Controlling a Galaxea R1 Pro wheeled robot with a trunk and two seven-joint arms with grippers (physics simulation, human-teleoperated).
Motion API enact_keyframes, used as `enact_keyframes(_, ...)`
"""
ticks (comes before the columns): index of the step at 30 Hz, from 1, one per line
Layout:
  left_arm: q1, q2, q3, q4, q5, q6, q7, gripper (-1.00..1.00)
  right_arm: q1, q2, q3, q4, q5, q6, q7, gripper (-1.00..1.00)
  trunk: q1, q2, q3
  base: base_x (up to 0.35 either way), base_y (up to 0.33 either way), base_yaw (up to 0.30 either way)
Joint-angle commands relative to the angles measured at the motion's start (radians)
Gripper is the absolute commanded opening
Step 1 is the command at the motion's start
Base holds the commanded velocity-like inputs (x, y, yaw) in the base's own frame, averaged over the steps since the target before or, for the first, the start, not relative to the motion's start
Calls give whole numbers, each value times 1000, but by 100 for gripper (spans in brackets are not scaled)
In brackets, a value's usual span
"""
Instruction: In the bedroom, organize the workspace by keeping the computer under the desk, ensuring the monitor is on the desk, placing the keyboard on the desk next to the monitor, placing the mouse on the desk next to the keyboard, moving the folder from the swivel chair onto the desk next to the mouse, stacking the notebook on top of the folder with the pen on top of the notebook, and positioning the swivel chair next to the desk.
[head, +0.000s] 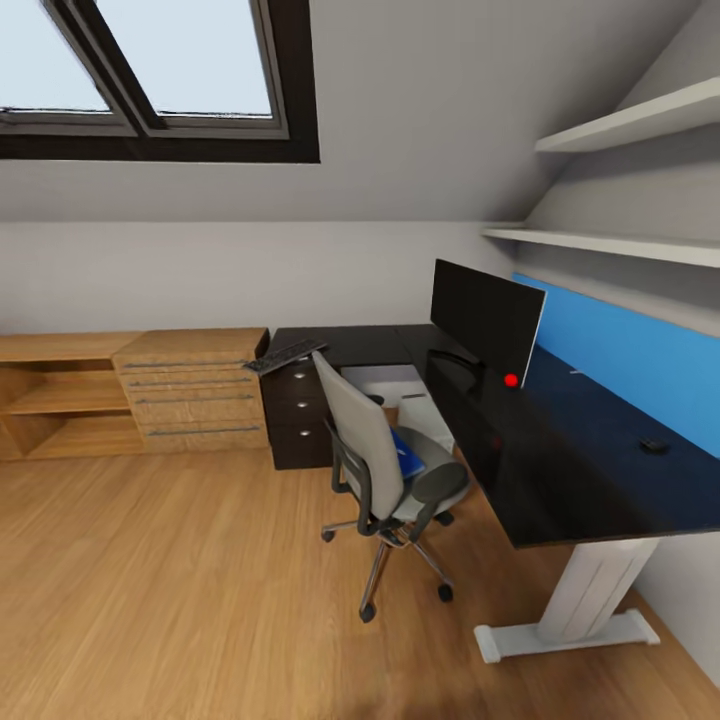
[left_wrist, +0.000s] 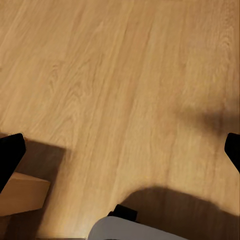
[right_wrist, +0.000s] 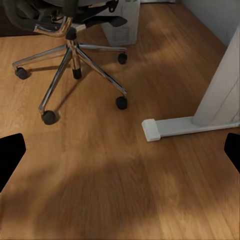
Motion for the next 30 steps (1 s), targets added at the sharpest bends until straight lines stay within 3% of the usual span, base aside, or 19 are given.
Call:
enact_keyframes(1, 1, -1, 2, -2, 6, -2, -4, 100, -1, 1, 0, 0, 0, -2, -6, 100, 4, -8, -4, 0, 0, 274)
enact_keyframes(8, 1, -1, 1, -2, 5, -2, -4, 100, -1, 0, 4, 1, 2, -2, -18, 100, 31, -57, -29, 0, 0, 207)
enact_keyframes(19, 1, -4, 0, -22, 4, -1, -5, 100, -1, 0, 8, 1, 4, -2, -19, 100, 73, -134, -64, 0, 0, 20)
enact_keyframes(26, 1, -7, 0, -152, 3, 16, -7, 100, -2, -1, 5, -14, 3, -2, -22, 100, 100, -183, -86, 0, 0, 2)
enact_keyframes(29, 1, -11, -1, -227, 2, 74, -5, 100, -7, -1, 4, -46, 0, -2, -27, 100, 111, -204, -95, 0, 0, 0)
enact_keyframes(30, 1, -18, -1, -284, 2, 140, -4, 100, -18, 0, 2, -83, -4, -2, -32, 100, 115, -211, -98, 0, 0, 0)
